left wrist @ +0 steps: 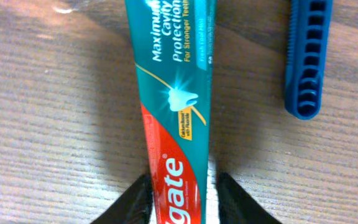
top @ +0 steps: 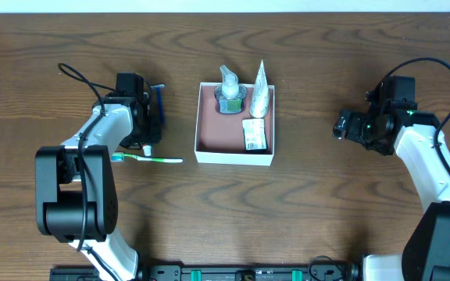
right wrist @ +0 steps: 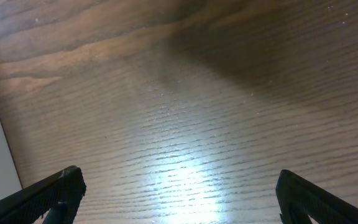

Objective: Pack container
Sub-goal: 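Lower the left gripper and grasp the Colgate toothpaste tube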

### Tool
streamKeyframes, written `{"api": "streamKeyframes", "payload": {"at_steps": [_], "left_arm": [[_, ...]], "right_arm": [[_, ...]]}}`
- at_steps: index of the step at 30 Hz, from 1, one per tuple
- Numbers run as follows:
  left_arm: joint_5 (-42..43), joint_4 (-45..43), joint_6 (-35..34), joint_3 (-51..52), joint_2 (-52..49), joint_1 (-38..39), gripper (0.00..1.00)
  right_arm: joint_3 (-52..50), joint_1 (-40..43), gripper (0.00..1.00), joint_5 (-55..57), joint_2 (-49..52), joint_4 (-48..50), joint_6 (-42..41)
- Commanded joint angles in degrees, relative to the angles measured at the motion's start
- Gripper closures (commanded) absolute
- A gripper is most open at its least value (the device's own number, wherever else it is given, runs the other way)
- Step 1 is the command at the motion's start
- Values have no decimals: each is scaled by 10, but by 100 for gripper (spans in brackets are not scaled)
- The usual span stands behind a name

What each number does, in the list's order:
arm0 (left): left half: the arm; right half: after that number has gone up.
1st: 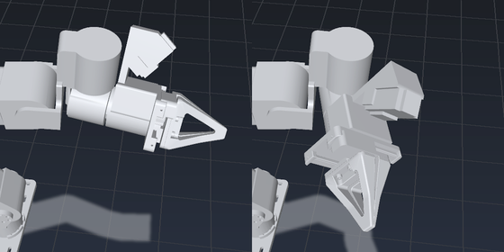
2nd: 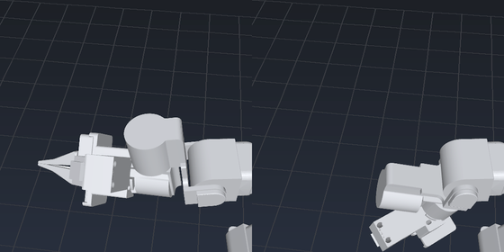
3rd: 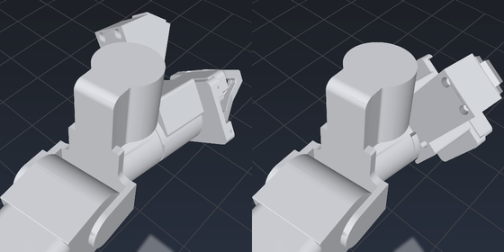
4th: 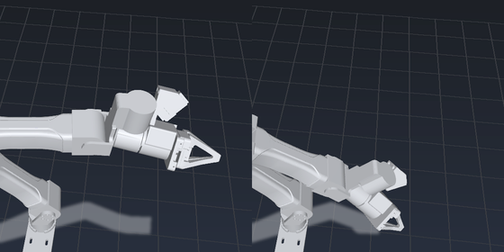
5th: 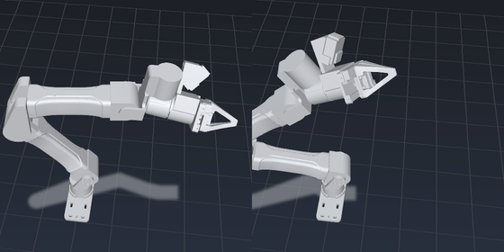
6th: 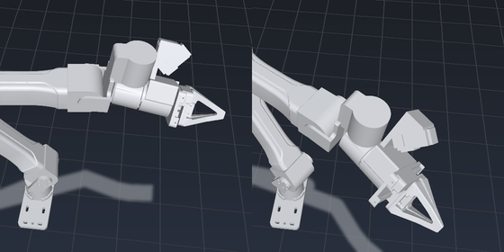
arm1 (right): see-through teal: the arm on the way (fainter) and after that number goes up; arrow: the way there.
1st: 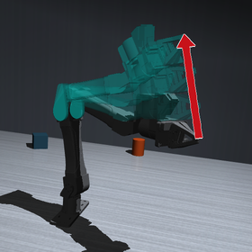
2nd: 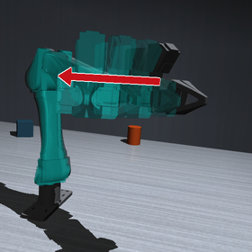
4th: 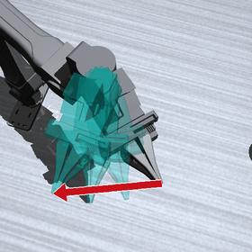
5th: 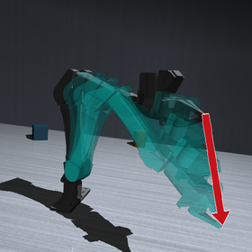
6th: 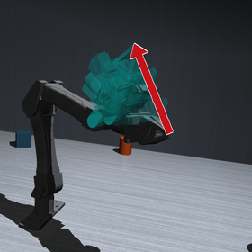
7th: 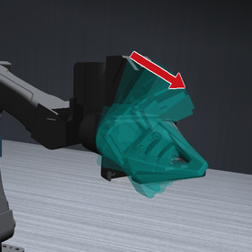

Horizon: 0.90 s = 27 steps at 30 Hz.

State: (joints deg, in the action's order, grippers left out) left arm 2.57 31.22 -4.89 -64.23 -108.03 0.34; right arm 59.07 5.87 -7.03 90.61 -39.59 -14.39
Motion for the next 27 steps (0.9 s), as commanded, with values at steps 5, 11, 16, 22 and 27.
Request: {"api": "streamKeyframes", "payload": {"at_steps": [5, 11, 16, 22, 27], "left_arm": [[-7, 7, 1, -3, -8, -1, 67], [-7, 32, -1, -18, 37, -1, 69], [-7, 35, -1, -18, 71, -1, 74], [-7, 30, -1, -17, 66, -1, 74], [-7, 21, 0, -17, 58, -1, 73]], "right_arm": [[-2, 3, 1, 2, 3, 0, 8], [-2, 3, 1, 2, 3, 0, 8], [-2, 3, 1, 2, 3, 0, 8], [-2, 3, 1, 2, 3, 0, 8], [-2, 3, 1, 2, 3, 0, 8]]}}
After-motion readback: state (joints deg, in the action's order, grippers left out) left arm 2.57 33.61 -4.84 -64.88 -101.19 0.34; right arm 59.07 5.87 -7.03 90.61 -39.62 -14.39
